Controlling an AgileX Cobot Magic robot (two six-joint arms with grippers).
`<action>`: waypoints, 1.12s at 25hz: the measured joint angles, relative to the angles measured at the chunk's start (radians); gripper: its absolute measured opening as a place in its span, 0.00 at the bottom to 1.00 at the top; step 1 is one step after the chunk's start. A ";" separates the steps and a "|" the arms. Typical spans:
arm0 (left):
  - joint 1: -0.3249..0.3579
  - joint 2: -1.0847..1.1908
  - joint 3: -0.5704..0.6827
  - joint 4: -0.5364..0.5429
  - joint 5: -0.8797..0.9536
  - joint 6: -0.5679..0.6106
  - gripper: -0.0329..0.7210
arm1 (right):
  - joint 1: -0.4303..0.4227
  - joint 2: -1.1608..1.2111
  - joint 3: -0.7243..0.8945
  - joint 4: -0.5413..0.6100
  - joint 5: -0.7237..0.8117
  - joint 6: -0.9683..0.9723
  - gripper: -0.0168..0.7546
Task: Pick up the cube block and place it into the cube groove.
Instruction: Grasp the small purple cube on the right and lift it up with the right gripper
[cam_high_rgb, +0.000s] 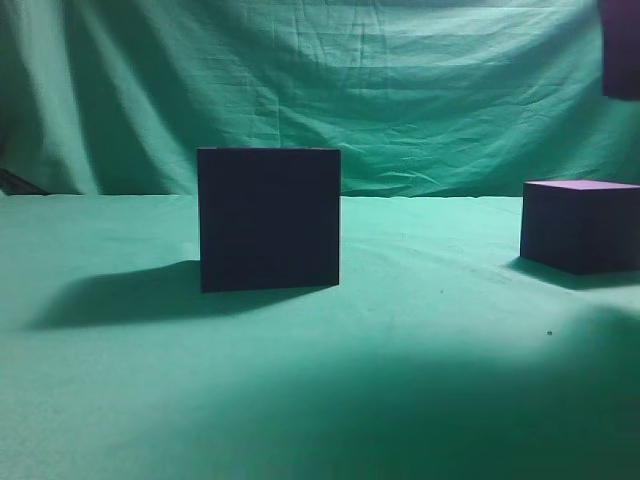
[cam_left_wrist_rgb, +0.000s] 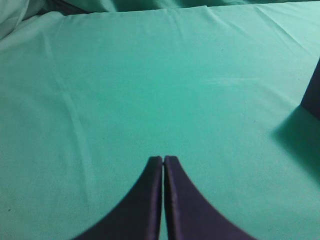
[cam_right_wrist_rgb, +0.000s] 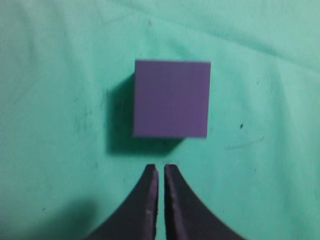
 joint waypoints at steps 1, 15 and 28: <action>0.000 0.000 0.000 0.000 0.000 0.000 0.04 | 0.000 0.026 -0.018 -0.005 0.000 0.000 0.08; 0.000 0.000 0.000 0.000 0.000 0.000 0.04 | 0.000 0.233 -0.048 -0.015 -0.125 0.001 0.85; 0.000 0.000 0.000 0.000 0.000 0.000 0.04 | 0.002 0.275 -0.125 -0.010 -0.062 0.007 0.58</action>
